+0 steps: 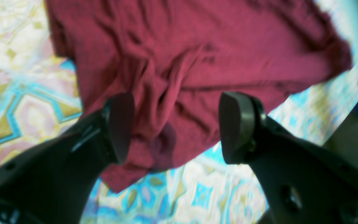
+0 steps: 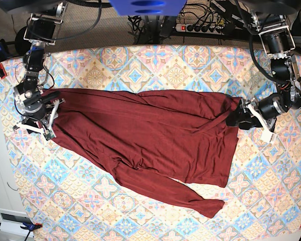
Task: Layout the t-shirt on the table in an organized manner, then fold the t-shirt properly
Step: 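Release the shirt with both grippers and lift them away, then grasp the shirt edge with the left gripper and pull it outward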
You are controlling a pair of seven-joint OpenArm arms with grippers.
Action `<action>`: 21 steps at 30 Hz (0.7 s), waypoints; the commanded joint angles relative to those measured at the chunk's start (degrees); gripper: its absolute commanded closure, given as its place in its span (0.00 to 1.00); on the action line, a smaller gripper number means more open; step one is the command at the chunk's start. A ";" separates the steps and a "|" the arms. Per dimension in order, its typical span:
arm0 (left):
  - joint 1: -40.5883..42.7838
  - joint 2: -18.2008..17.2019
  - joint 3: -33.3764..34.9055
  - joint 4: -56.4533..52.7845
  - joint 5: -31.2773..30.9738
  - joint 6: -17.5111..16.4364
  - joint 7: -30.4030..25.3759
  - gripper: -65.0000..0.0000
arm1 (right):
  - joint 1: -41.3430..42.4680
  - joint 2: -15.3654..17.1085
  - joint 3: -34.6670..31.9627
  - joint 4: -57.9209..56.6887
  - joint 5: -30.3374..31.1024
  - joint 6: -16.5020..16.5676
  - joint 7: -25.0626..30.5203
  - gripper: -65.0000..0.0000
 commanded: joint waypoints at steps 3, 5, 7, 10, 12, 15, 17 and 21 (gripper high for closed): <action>-5.01 3.36 -1.60 0.63 2.90 3.44 -0.78 0.37 | 1.10 1.32 -1.99 0.03 -0.46 -0.72 0.46 0.64; -5.45 4.33 -1.51 0.63 5.36 4.76 -1.13 0.37 | 1.10 1.32 -2.61 -0.06 -0.46 -0.72 0.46 0.64; -7.39 6.44 -1.34 0.63 7.91 6.16 -1.13 0.37 | 1.28 1.32 -3.13 -1.12 -0.46 -0.72 0.46 0.64; -9.94 8.99 -1.51 0.63 12.04 7.39 -1.22 0.37 | 5.85 1.32 -4.54 -2.87 -0.46 -0.72 0.46 0.64; -12.31 9.87 -1.51 0.63 14.77 7.57 -1.22 0.37 | 9.01 1.32 -5.15 -3.67 -0.46 -0.63 0.46 0.64; -15.04 11.10 -1.34 0.54 18.81 7.57 -1.22 0.37 | 12.62 1.40 -6.83 -5.86 -0.46 -0.63 0.46 0.64; -16.62 11.54 -1.25 0.54 20.39 7.57 -1.22 0.37 | 14.29 1.40 -7.79 -7.80 -0.46 -0.63 0.46 0.64; -18.20 11.98 -1.34 0.45 23.82 7.57 -3.33 0.37 | 17.98 1.40 -8.94 -12.28 -0.46 -0.63 1.34 0.64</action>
